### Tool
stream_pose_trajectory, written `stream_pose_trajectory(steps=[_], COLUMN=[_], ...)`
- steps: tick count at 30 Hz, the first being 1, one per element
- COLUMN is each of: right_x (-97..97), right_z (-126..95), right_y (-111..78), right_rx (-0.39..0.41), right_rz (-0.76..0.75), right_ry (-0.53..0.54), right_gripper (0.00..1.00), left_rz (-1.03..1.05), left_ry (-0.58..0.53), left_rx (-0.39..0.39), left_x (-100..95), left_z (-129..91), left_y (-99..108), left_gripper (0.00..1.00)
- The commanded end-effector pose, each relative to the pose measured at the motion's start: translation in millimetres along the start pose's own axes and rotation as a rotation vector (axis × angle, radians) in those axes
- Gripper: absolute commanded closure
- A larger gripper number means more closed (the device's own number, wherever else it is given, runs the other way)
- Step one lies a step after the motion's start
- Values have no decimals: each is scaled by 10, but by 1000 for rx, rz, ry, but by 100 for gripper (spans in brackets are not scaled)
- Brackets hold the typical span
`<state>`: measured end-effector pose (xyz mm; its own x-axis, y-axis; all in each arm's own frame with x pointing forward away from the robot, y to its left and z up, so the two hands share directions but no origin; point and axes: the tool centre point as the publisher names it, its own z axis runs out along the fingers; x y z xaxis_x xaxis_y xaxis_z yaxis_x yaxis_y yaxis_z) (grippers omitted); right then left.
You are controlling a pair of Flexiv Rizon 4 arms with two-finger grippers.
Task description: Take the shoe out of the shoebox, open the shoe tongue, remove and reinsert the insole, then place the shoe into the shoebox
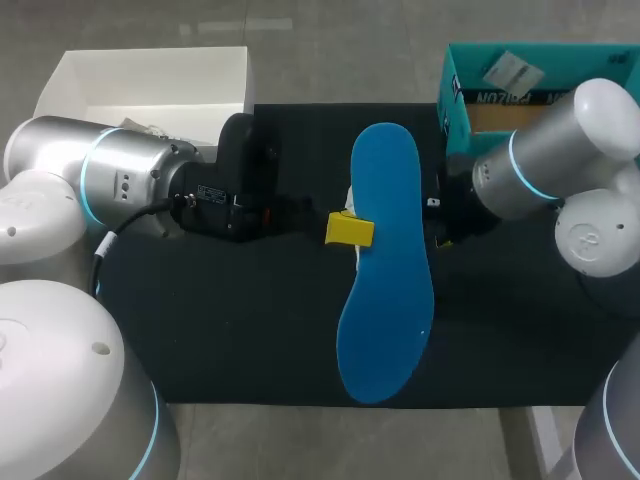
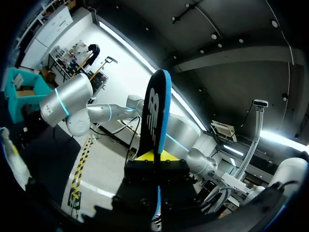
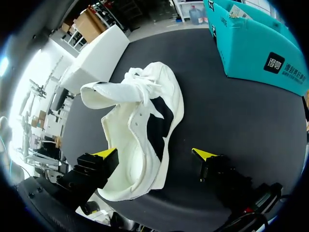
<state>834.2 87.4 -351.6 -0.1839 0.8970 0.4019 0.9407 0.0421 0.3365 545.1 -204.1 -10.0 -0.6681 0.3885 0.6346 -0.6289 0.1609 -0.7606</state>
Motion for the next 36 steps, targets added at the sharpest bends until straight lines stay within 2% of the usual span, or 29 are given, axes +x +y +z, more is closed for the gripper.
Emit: stream_pose_trajectory(steps=[1, 21, 24, 29, 36], right_x=[8, 8, 35, 68, 75], right_z=[8, 8, -123, -388, -612], right_y=[-7, -7, 41, 111, 165], right_rx=[-2, -2, 16, 14, 29], right_rz=[1, 1, -45, -38, -17], right_ry=[0, 0, 35, 115, 197], right_gripper=[0, 0, 0, 0, 0], left_rz=[-1, -1, -1, -1, -1], left_ry=[-1, -1, -1, -1, -1], left_rx=[-2, -2, -2, -2, -2], left_x=[-4, -4, -4, -4, -4], left_z=[6, 6, 6, 6, 6], left_y=[3, 3, 3, 3, 3], left_gripper=[100, 100, 100, 100, 100])
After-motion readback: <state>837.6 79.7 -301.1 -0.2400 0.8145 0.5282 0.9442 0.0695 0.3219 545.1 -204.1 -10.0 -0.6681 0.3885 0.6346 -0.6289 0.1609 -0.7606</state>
